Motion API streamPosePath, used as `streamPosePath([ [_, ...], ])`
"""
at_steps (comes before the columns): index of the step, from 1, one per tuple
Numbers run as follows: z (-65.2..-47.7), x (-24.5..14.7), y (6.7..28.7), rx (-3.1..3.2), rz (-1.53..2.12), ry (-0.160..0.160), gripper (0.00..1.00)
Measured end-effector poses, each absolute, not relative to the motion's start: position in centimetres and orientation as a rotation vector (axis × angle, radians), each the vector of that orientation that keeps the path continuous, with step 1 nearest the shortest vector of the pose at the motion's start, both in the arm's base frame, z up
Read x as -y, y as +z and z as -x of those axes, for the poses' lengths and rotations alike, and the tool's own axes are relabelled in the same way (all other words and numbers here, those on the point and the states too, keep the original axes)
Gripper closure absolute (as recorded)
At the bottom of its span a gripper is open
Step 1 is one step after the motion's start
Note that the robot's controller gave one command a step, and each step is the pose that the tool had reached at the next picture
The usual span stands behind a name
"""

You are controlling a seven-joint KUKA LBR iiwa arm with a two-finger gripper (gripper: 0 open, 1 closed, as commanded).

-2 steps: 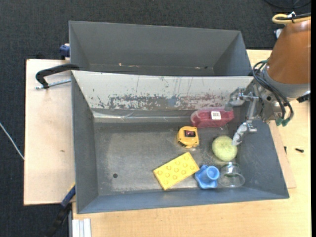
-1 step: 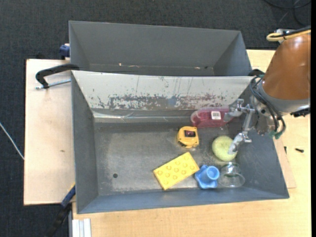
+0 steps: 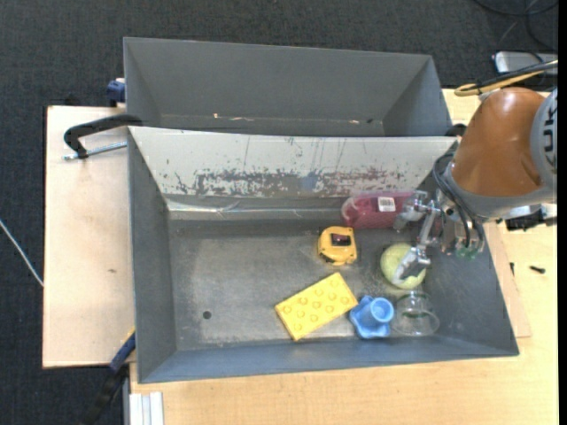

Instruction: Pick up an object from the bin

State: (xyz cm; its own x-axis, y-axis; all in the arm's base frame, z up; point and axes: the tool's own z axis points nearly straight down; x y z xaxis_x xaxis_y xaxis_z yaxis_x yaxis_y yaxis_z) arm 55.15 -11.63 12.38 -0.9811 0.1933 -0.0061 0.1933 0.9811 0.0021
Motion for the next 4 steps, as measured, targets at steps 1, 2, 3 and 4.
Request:
streamPosePath([
  [1, -55.3, 11.8, 10.9, -3.116, -0.346, 0.002, 0.00],
  [2, -54.9, 11.8, 9.8, -3.119, -0.365, 0.003, 0.00],
  [3, -54.3, 13.4, 9.0, -3.137, 0.149, 0.009, 1.00],
  [4, -54.3, 13.4, 9.0, -3.137, 0.150, 0.009, 1.00],
])
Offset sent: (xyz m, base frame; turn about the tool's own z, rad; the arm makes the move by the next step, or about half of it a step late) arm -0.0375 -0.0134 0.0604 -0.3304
